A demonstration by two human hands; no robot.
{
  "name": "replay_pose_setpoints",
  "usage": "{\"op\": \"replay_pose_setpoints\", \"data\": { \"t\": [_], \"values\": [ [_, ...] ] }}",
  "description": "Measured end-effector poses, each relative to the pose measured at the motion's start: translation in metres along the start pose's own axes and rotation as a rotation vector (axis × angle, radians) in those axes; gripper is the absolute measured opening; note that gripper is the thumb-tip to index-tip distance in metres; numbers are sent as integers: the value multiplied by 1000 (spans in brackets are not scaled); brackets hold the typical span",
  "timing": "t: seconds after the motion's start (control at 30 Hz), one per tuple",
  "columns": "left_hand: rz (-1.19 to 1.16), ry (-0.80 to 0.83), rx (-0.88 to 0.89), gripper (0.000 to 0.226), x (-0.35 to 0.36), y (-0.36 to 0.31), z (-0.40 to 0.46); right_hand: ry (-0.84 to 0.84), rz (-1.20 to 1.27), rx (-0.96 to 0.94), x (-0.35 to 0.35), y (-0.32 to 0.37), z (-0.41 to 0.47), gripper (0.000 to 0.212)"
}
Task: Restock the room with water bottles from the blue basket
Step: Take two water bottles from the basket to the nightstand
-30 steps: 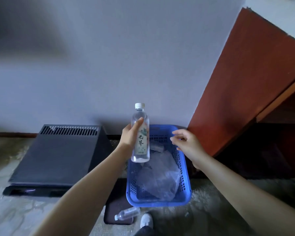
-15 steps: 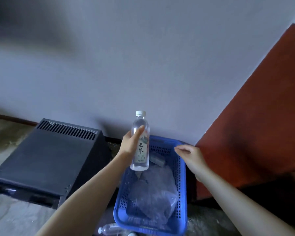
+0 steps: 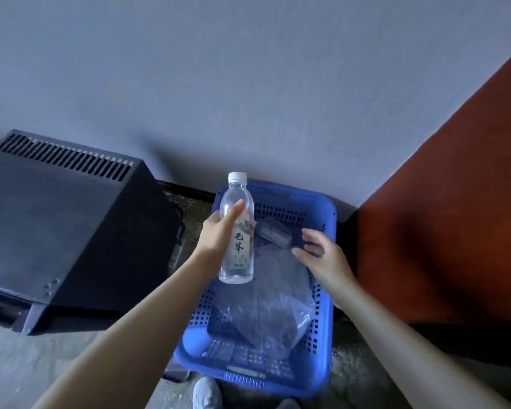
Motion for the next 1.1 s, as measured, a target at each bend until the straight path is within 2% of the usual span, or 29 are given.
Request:
{"op": "replay_pose_setpoints", "data": {
  "t": [0.1, 0.2, 0.37, 0.73, 0.97, 1.1],
  "values": [
    [24, 8, -35, 43, 0, 52, 15, 21, -20, 13, 26, -39, 22, 52],
    [35, 10, -62, 39, -2, 99, 29, 4, -41, 21, 46, -77, 47, 55],
    [57, -2, -91, 47, -11, 161, 52, -13, -55, 50, 77, -128, 87, 54],
    [62, 45, -57, 38, -17, 254, 122, -12, -162, 17, 138, -198, 204, 55],
    [58, 39, -6, 33, -18, 312, 152, 13, -358, -78, 162, -225, 268, 60],
    [56, 71, 0, 33, -19, 340, 163, 65, -446, -71, 176, -251, 298, 62]
  ]
}}
Point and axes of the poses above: each hand's wrist, its own z-axis towards the middle knuckle, its own x-axis out of the palm, y = z × x, the point moved 7 cm from there along z, towards the middle knuckle, and after that the axes turned 12 degrees about x, right-handed, at the moved point
